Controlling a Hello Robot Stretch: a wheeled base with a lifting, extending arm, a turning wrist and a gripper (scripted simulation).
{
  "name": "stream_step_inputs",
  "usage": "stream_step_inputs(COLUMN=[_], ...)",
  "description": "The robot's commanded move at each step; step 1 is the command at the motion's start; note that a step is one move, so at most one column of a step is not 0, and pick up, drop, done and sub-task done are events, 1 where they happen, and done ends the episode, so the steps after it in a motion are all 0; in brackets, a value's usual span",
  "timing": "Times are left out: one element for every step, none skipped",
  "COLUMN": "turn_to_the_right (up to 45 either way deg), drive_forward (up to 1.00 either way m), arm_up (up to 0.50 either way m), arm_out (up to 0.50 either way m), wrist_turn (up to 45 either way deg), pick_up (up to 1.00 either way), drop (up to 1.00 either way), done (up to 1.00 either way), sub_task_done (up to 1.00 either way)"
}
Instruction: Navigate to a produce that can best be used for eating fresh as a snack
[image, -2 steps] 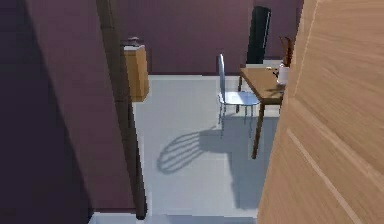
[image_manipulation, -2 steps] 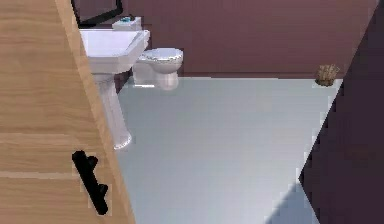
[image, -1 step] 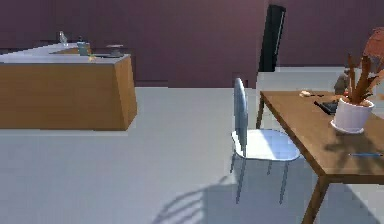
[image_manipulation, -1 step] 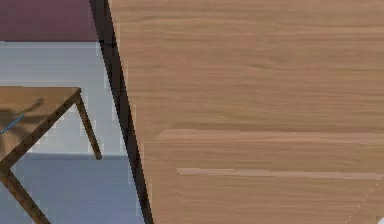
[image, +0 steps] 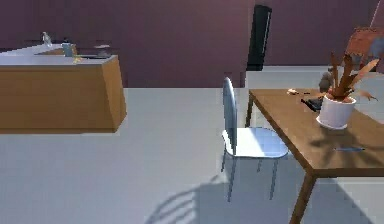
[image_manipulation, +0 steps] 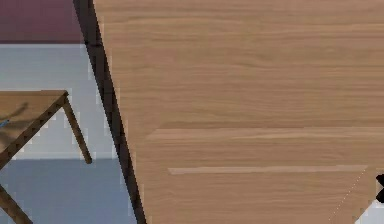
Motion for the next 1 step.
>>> stream_step_inputs(turn_to_the_right=[0.0], drive_forward=[0.2], arm_up=[0.0], arm_out=[0.0], wrist_turn=[0.0], pick_up=[0.0], drop=[0.0], done=[0.0], sub_task_done=[0.0])
